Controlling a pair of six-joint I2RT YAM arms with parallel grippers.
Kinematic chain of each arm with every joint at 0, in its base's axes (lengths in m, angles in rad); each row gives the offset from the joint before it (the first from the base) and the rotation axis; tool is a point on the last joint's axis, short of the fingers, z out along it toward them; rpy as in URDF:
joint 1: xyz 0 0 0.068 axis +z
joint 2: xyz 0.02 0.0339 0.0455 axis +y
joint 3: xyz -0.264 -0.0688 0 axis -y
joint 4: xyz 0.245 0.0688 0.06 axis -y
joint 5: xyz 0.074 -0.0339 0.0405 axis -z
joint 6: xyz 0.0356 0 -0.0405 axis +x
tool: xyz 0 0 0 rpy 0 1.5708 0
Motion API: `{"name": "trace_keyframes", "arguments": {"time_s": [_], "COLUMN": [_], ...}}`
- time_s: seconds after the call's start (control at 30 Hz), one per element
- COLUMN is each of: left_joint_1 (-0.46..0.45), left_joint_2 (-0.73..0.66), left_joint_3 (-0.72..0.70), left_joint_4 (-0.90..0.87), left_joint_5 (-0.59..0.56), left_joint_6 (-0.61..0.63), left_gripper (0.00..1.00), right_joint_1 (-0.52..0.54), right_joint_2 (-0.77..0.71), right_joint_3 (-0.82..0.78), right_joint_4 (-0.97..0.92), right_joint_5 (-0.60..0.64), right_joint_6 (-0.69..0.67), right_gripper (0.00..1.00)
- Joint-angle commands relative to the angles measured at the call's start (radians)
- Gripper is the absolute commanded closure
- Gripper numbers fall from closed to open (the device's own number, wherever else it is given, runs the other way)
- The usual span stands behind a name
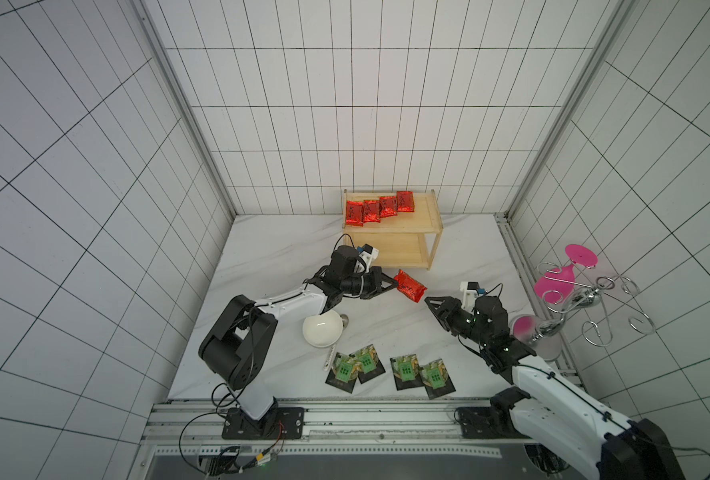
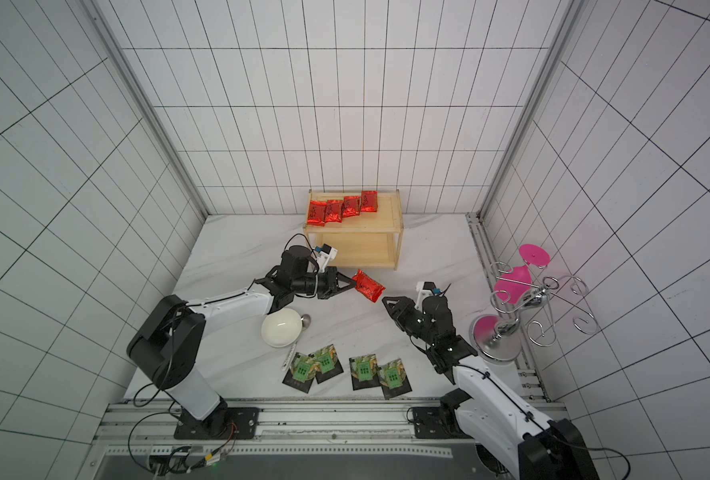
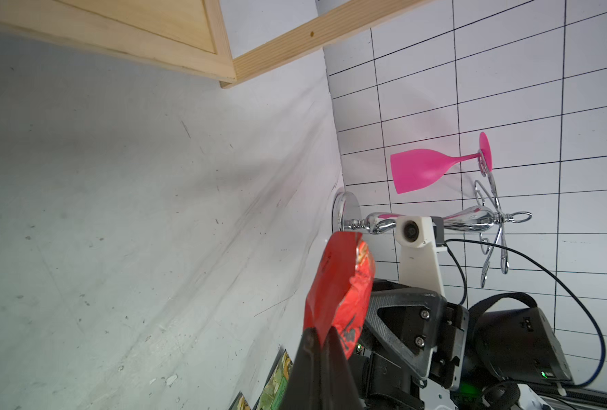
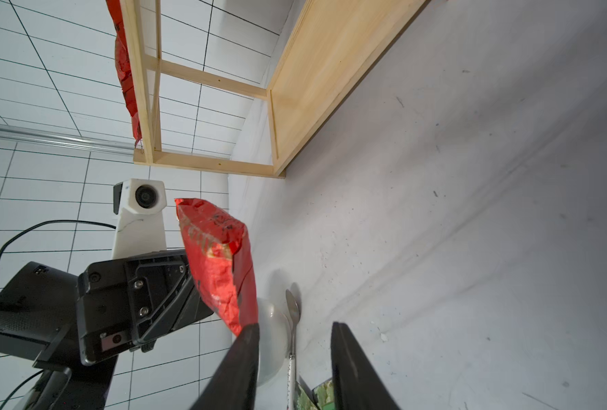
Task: Place the tea bags on the shelf by color
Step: Pick up the tea bag from the center of the board.
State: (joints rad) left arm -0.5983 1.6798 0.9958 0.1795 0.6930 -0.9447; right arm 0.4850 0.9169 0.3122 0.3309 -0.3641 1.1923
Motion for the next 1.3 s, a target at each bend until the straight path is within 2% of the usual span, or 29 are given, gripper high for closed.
{"name": "trace_keyframes", "arguments": {"time_s": [0.0,0.27,0.47,0.53,0.67,0.87,0.93,1.03,1.2,1.27], "left_joint_1": [-0.001,0.005,0.003,0.003,0.003,0.003,0.003,0.005,0.028,0.025], "left_joint_2": [-0.022,-0.032,-0.034,-0.038,-0.039,-0.017,-0.012,-0.012,-0.038,-0.042], "left_joint_3": [-0.016,-0.027,-0.028,-0.027,-0.029,-0.029,-0.029,-0.033,-0.068,-0.068], "left_joint_4": [0.046,0.054,0.104,0.105,0.104,0.146,0.158,0.17,0.175,0.17], "left_joint_5": [0.024,0.029,0.048,0.049,0.047,0.064,0.069,0.079,0.075,0.07], "left_joint_6": [-0.022,-0.025,-0.069,-0.072,-0.074,-0.108,-0.117,-0.127,-0.133,-0.125], "left_gripper": [1.0,1.0,1.0,1.0,1.0,1.0,1.0,1.0,1.0,1.0], "right_joint_1": [-0.01,-0.016,-0.017,-0.017,-0.016,-0.017,-0.018,-0.023,-0.059,-0.06], "right_joint_2": [0.002,-0.087,0.055,0.08,0.076,0.104,0.114,0.108,0.002,-0.008], "right_joint_3": [0.014,0.007,0.014,0.021,0.03,0.015,0.008,0.016,0.019,0.023], "right_joint_4": [0.142,0.068,0.225,0.252,0.232,0.299,0.334,0.315,0.112,0.084], "right_joint_5": [-0.063,-0.015,-0.083,-0.095,-0.095,-0.119,-0.126,-0.137,-0.132,-0.141], "right_joint_6": [0.066,0.049,0.094,0.091,0.059,0.069,0.076,0.08,0.034,0.028], "right_gripper": [0.61,0.6,0.59,0.62,0.78,0.89,0.99,1.0,1.0,1.0]}}
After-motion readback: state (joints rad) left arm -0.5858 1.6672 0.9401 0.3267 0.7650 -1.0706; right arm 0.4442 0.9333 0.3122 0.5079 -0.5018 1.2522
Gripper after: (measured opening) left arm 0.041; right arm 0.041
